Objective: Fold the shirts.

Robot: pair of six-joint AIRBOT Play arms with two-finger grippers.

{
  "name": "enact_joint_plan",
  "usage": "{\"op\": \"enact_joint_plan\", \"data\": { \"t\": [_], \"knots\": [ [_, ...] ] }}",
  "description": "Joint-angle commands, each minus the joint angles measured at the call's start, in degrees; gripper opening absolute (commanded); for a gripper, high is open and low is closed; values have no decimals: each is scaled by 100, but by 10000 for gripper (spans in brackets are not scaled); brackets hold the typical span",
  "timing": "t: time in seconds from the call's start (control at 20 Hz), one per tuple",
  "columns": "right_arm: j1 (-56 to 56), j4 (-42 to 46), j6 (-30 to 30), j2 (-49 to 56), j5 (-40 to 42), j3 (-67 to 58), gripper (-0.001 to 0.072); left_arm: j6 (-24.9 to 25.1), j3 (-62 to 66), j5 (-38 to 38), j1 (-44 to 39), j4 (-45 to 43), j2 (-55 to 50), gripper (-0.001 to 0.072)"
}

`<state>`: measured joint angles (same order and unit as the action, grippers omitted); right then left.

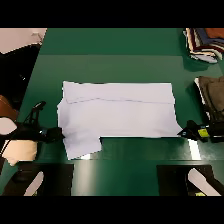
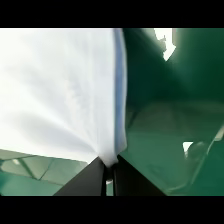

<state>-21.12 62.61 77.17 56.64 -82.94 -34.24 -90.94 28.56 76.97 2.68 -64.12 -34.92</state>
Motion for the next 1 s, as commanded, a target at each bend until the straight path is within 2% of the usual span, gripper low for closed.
{"op": "enact_joint_plan", "data": {
  "t": [0.0,0.15,0.25,0.35,0.6,0.75,0.95],
  "knots": [
    [-2,553,-11,-907,-776,-109,18,-378,26,1346,4,-238,833,20],
    [0,872,186,-1674,-1198,-116,17,-511,151,1845,4,107,1250,20],
    [0,643,190,-1884,-975,-116,16,-474,424,1556,4,76,1097,20],
    [4,304,188,-1727,-741,-144,16,-221,717,887,4,24,616,20],
    [841,195,186,-348,151,-1178,16,455,1556,-791,4,-28,-1290,22],
    [1517,188,186,846,780,-2090,17,592,2050,-1462,4,-24,-2393,23],
    [1930,52,188,2227,822,-3174,20,586,2315,-2059,4,-22,-3169,24]
  ]
}}
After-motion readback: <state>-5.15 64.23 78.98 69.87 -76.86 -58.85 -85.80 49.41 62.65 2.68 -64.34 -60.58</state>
